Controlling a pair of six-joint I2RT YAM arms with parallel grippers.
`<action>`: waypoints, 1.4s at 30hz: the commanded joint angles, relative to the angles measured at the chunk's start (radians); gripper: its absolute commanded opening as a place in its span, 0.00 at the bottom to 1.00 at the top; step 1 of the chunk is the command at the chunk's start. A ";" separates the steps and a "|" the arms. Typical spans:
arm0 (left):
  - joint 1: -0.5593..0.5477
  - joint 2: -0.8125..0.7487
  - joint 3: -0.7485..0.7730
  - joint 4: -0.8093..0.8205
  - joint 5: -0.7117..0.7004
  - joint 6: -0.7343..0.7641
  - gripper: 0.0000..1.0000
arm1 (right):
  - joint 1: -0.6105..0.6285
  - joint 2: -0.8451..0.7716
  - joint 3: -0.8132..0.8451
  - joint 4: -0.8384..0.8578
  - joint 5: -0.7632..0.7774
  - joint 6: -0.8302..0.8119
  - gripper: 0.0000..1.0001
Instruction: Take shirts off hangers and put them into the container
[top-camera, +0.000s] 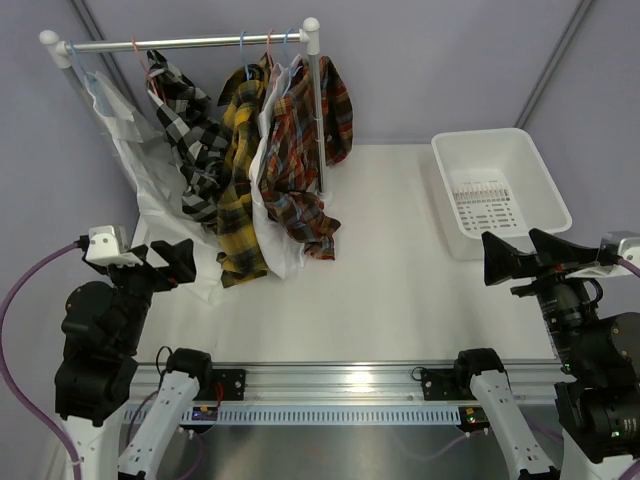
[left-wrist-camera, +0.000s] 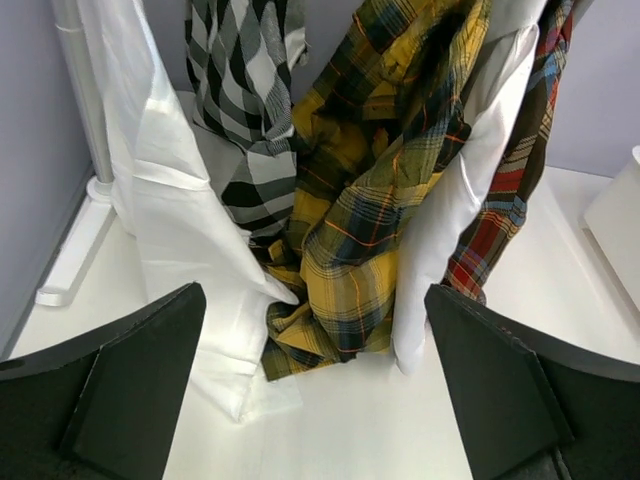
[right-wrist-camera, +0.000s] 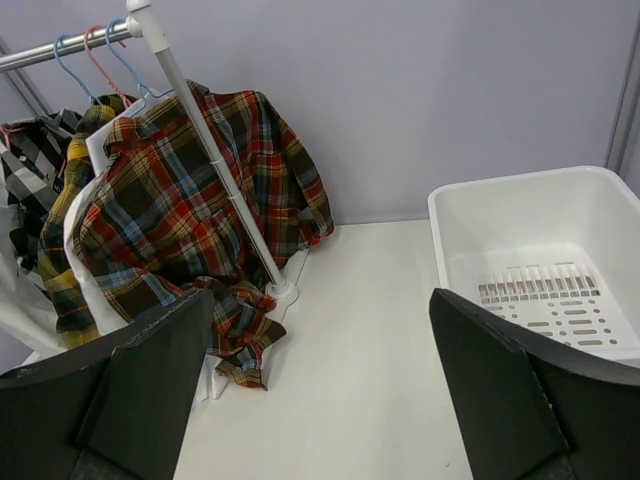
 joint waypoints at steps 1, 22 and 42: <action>-0.005 0.044 -0.007 0.029 0.078 -0.028 0.99 | -0.001 0.019 -0.020 -0.002 -0.023 0.016 0.99; -0.224 0.723 0.563 0.055 0.196 -0.211 0.99 | -0.001 0.069 -0.127 -0.057 -0.084 0.073 0.99; -0.380 1.255 0.924 0.054 -0.205 -0.068 0.88 | -0.001 -0.004 -0.183 -0.065 -0.106 0.065 0.99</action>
